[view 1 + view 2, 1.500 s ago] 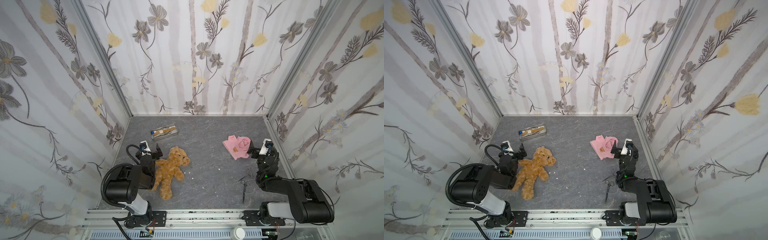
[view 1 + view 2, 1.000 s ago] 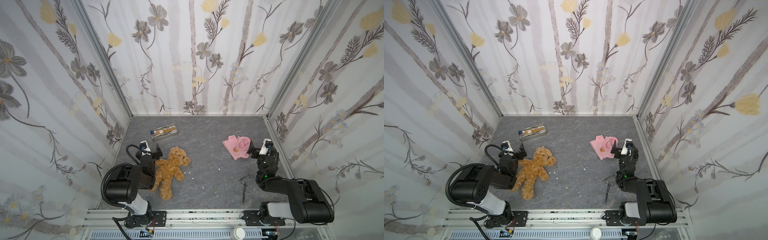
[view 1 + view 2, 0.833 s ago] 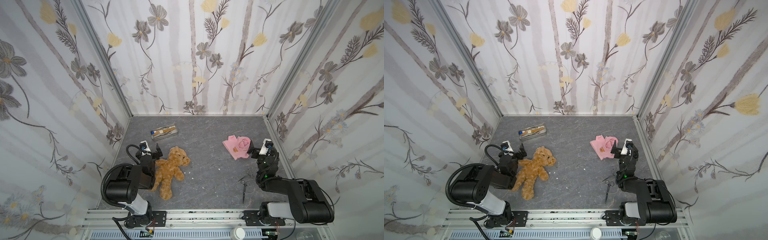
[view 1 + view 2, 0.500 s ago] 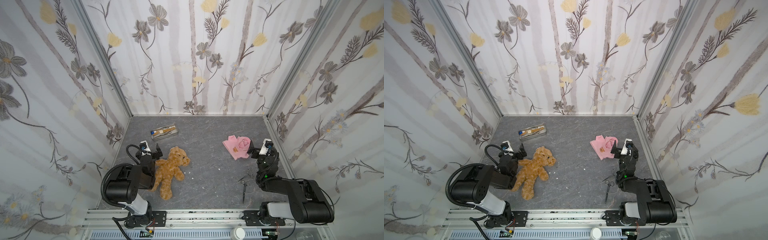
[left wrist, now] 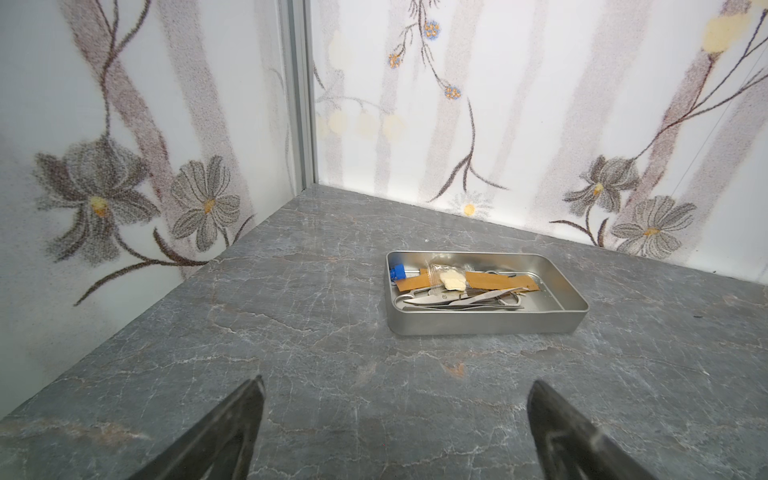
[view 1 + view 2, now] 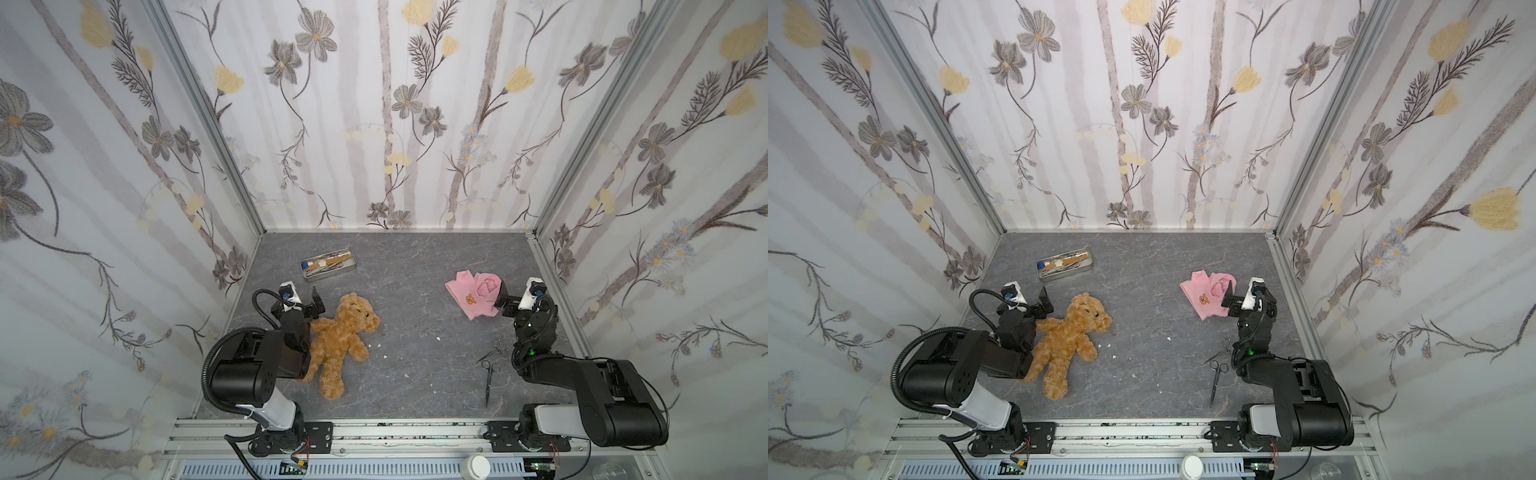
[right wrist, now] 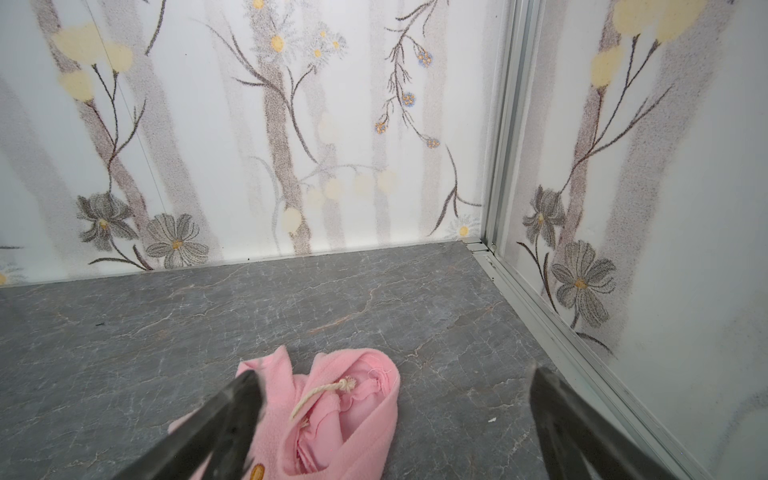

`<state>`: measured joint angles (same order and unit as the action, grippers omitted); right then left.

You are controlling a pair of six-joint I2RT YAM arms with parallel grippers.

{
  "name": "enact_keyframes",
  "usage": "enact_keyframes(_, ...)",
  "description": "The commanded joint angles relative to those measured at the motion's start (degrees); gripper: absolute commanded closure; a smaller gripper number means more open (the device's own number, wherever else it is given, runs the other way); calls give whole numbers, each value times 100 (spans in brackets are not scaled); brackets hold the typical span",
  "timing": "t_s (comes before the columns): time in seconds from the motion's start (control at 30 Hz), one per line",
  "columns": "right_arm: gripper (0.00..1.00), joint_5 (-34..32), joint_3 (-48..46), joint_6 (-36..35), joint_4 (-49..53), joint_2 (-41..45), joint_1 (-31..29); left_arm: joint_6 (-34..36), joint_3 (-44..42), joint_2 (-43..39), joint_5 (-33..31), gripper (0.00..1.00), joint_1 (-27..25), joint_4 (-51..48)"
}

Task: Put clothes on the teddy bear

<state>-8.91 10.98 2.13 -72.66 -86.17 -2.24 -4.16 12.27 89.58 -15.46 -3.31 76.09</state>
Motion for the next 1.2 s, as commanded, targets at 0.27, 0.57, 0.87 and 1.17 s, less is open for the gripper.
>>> enact_keyframes(0.27, 2, -776, 484, 1730, 2894, 2559, -22, -1297, 695, -2442, -244, 0, -4, -2835)
enact_keyframes(0.57, 11, 232, 1468, 2668, 5360, 2199, -2370, -3399, 1568, -4071, 1305, 6, -530, -7622)
enact_keyframes(0.87, 10, 443, 1905, 2710, 5480, 1320, -2650, -3803, 759, -3955, 1851, 0, -1007, -8644)
enact_keyframes(1.17, 8, 521, 1890, 2842, 5405, 897, -2594, -4803, 385, -3705, 2741, 6, -2266, -7522)
